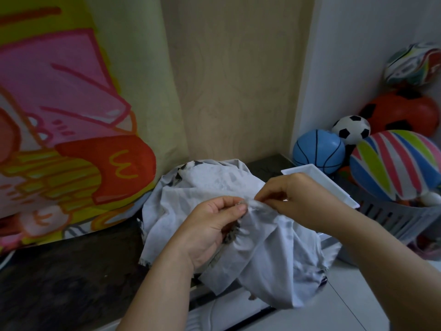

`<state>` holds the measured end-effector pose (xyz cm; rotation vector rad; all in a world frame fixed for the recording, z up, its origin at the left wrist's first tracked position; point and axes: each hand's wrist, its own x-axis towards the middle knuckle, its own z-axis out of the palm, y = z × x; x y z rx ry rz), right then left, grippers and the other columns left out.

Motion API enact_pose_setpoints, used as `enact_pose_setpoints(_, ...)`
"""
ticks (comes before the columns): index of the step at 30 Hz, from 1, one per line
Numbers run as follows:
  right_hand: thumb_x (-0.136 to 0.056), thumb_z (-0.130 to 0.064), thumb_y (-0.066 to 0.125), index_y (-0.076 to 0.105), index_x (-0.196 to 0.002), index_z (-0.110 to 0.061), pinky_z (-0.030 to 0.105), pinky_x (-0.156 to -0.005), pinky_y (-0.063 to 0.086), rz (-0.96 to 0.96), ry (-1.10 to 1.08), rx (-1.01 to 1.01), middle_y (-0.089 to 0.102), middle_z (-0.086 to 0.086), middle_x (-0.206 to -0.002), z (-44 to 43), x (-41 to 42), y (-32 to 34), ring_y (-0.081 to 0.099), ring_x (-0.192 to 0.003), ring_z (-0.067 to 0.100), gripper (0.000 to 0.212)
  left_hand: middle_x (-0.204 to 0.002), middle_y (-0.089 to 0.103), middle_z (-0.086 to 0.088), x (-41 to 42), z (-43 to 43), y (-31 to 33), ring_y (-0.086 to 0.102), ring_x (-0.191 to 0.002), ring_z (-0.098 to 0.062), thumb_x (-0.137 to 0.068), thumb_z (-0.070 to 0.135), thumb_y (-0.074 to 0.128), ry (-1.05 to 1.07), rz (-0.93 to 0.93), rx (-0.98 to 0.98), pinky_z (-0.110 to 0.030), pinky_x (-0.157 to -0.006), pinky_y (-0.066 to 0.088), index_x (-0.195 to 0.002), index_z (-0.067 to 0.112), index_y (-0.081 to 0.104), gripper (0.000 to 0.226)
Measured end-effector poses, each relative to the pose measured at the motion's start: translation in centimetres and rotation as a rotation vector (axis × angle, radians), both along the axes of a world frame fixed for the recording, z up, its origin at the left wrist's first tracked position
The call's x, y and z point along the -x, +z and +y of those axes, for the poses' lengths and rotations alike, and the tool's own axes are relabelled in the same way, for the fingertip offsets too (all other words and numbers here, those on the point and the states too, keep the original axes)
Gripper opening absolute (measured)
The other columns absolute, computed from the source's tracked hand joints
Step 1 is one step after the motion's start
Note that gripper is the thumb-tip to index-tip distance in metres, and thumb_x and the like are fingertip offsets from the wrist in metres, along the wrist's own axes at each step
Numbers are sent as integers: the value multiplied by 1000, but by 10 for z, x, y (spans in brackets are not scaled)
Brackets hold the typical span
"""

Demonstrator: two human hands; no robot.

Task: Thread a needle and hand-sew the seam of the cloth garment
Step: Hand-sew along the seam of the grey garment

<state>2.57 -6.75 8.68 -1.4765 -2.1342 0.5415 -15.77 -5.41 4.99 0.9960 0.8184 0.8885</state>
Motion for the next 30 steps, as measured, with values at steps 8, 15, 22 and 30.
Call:
enact_pose_setpoints(8, -87, -30, 62, 61, -98, -33, 22, -77, 53, 237, 31, 27, 70, -10, -88, -10, 16, 2, 64, -82, 3, 12, -79, 73, -9, -8, 0, 2, 70, -73, -14, -88, 2, 58, 143, -31, -12, -20, -65, 55, -86, 4, 68, 10)
enact_pose_setpoints(15, -86, -20, 65, 68, -85, -27, 8, -80, 46, 303, -107, -109, 68, -18, -90, -8, 27, -5, 58, -89, -10, 8, -83, 74, -8, -10, 4, -8, 69, -83, -19, -86, 13, 66, 212, 115, -31, -30, -76, 55, -77, 14, 75, 12)
enact_pose_setpoints(22, -92, -12, 52, 55, -82, -14, 36, -84, 56, 1590, -154, 252, 72, 1, -80, -14, 28, 36, 70, -89, 18, 11, -85, 74, -2, -5, 16, -22, 69, -86, -18, -86, 17, 68, 388, 376, -73, -31, -84, 55, -88, 15, 72, 5)
enact_pose_setpoints(30, -77, -3, 57, 67, -72, 3, 37, -59, 60, 1954, -45, 714, 68, 4, -72, -30, 34, 59, 71, -65, 17, 13, -85, 70, 3, -2, 21, -29, 64, -80, -7, -90, 20, 63, 480, 647, -273, -17, -69, 49, -90, 14, 70, 9)
